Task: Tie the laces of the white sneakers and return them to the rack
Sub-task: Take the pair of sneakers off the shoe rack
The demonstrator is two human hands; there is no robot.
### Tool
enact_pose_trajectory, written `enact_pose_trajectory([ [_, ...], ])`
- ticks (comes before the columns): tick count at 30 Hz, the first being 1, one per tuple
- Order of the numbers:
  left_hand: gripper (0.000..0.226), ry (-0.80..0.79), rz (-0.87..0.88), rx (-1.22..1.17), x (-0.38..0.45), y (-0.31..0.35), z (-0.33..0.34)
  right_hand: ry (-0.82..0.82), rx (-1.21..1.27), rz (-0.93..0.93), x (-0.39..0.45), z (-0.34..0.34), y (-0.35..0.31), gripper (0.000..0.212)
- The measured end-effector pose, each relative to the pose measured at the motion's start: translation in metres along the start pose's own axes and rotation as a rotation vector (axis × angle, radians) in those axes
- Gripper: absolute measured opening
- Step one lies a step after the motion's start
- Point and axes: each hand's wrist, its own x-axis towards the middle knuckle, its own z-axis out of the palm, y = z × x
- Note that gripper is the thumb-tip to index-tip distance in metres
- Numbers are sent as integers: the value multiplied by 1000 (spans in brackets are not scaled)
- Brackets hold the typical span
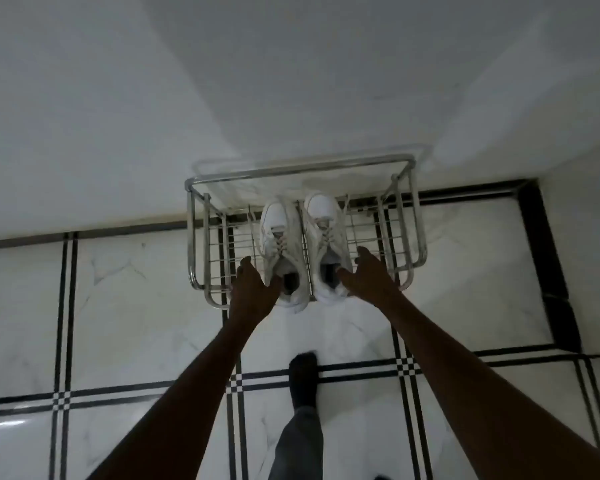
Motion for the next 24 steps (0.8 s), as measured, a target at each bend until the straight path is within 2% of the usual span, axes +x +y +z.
enact_pose_trajectory([
  [2, 91, -18, -76, -110, 14, -11, 8, 8, 20, 1, 16, 11, 7, 53],
  [5, 57, -101, -98, -233, 23, -13, 11, -6, 18, -11, 39, 23, 20, 51],
  [6, 52, -122, -88, -245, 25, -13, 12, -9, 18, -17, 44, 26, 23, 52],
  [9, 53, -103, -42, -263, 29, -15, 14, 4, 50, -72, 52, 28, 29, 57],
  [12, 56, -85, -10, -308, 21, -18, 20, 4, 68, -95, 49, 29, 31, 53],
  [15, 50, -30, 42, -341, 4, -25, 27, 29, 116, -130, 34, 31, 36, 54],
  [19, 50, 126, 150, -274, -36, -45, 45, 120, 161, -311, -10, 38, 58, 59],
  [22, 54, 201, 213, -266, -74, -68, 64, 142, 175, -323, -45, 50, 91, 71],
  [24, 48, 229, 209, -269, -100, -84, 80, 118, 190, -325, -64, 59, 115, 74],
])
